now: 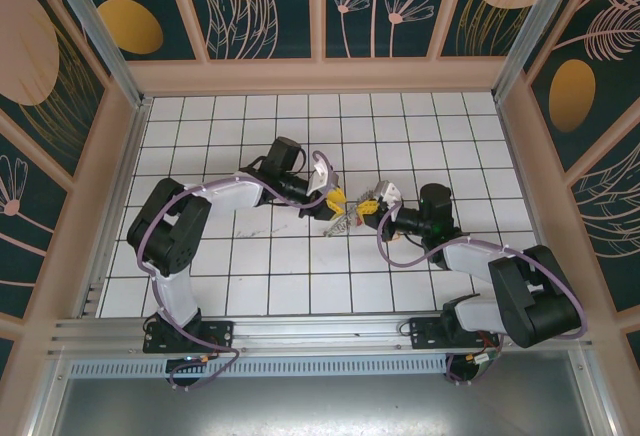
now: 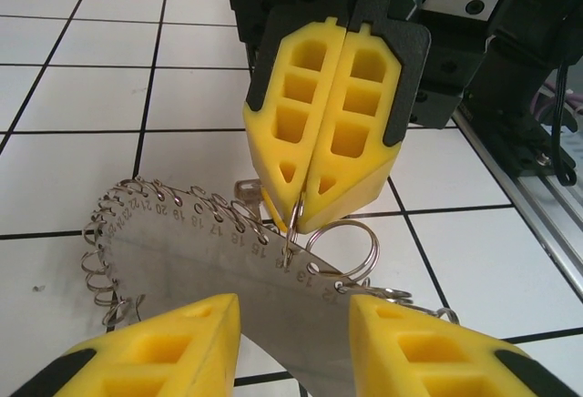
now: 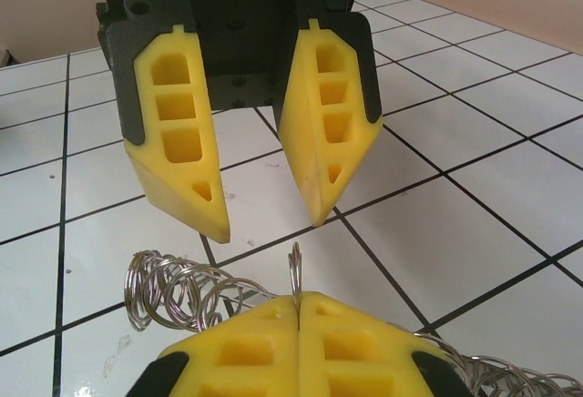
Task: Put the keys on the keyring
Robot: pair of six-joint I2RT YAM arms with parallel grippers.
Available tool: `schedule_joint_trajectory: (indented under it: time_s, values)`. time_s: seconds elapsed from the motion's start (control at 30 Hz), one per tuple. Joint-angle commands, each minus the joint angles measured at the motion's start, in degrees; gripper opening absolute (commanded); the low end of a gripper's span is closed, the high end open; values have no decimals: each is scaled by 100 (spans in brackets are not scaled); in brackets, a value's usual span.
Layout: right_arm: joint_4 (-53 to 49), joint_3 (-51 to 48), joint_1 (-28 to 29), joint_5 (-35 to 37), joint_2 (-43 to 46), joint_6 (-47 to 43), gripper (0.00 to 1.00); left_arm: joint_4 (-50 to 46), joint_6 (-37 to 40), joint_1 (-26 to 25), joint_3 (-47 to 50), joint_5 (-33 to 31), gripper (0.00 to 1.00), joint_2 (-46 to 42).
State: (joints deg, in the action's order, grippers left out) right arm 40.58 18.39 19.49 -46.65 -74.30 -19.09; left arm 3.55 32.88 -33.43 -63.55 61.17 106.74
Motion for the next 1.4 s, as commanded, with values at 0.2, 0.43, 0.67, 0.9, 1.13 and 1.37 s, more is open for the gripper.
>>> schedule_joint_trajectory:
  time_s: [0.2,0.43,0.67,0.9,1.13,1.37]
  values:
    - [298,226,-25,-335,-1,-25,0,121,-59,-35,-419,306,36,189]
    - [372,261,-32,-358,-32,18,0,-144,78,-88,-602,330,35,387]
    - [432,261,-25,-371,-62,44,0,-263,129,-111,-637,332,33,455]
    - [490,261,-31,-362,-76,79,0,-311,148,-159,-710,387,28,523]
    - [512,258,-31,-329,-93,81,0,-322,147,-195,-773,382,10,541]
    - [-41,367,-31,23,83,-196,10,939,-826,-190,-134,-140,0,117]
